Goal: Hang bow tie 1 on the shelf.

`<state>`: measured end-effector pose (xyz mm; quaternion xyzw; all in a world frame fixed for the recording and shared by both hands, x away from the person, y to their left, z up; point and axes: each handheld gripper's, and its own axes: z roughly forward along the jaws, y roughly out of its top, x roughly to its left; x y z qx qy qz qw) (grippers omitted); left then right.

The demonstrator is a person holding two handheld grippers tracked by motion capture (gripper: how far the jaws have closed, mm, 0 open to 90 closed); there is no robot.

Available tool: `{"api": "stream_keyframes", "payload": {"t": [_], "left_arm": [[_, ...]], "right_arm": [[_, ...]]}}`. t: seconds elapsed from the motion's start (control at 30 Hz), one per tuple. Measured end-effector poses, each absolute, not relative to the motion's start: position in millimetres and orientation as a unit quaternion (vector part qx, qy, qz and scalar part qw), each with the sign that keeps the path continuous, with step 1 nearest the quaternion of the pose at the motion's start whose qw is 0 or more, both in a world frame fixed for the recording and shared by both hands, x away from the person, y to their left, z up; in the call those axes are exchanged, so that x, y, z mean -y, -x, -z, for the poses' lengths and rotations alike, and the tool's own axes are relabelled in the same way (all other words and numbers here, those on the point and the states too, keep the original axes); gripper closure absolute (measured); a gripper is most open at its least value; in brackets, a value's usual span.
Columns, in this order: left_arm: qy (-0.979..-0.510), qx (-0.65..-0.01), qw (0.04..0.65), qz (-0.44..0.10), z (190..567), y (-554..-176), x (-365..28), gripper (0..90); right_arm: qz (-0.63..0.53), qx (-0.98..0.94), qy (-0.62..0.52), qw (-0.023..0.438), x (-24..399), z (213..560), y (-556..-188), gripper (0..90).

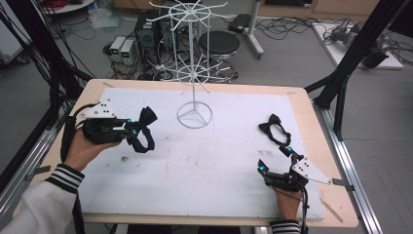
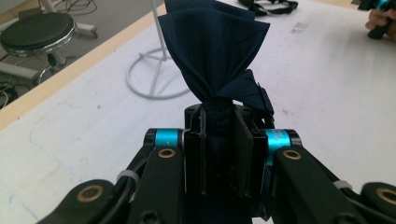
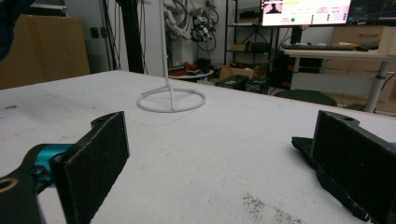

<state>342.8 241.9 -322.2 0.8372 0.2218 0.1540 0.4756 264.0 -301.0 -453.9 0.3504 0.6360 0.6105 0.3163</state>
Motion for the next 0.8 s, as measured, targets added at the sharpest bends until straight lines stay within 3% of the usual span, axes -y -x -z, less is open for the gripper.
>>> {"api": "stream_keyframes", "payload": {"t": [0.8], "left_arm": [[-0.794,-0.213,0.547,-0.156,284.3,-370.1,-195.1,75.4]], "right_arm": [[-0.609,-0.637,-0.35,0.316,301.2,453.9,-264.0,3.6]]}}
